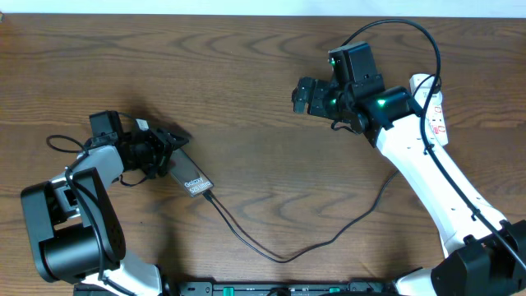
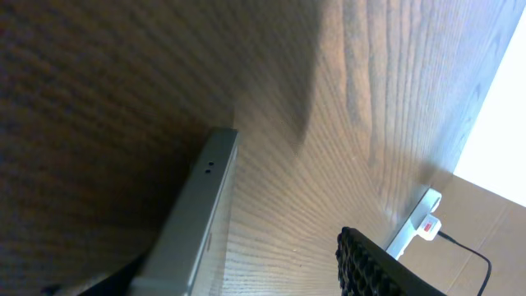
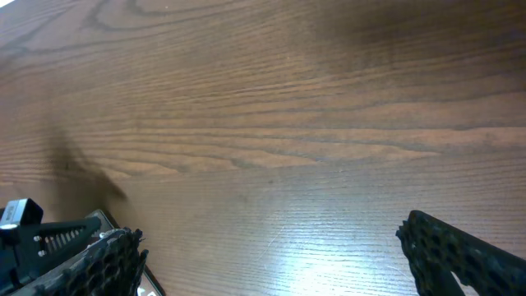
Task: Plug charger to phone and switch on socket
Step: 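Lower the phone with the left gripper toward the table center, then set the phone flat on the table with the left gripper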
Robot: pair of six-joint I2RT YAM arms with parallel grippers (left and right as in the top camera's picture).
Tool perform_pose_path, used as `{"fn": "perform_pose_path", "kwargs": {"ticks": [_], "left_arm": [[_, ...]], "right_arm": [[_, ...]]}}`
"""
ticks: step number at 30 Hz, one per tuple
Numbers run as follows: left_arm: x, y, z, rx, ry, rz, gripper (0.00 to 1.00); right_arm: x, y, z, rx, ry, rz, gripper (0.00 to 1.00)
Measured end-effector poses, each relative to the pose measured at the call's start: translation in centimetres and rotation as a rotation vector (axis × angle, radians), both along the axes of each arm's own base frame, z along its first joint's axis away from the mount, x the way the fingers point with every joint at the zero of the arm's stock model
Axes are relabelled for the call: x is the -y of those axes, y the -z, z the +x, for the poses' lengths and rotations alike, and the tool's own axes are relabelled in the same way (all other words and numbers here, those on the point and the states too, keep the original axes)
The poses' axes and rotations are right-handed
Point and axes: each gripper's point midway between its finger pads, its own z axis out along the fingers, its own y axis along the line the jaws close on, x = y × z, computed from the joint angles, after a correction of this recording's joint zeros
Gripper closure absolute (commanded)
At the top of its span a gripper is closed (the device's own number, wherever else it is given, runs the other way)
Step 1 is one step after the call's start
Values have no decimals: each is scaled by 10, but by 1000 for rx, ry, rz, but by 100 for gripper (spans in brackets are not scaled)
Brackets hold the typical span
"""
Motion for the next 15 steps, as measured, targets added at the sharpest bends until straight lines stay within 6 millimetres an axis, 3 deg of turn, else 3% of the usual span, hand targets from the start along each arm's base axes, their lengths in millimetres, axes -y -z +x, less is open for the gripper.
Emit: {"fn": "perform_pose_path", "kwargs": {"ticks": [15], "left_arm": [[0, 2, -15, -87, -10, 11, 42]], "right_arm": [[0, 1, -1, -3, 1, -2, 1]]}}
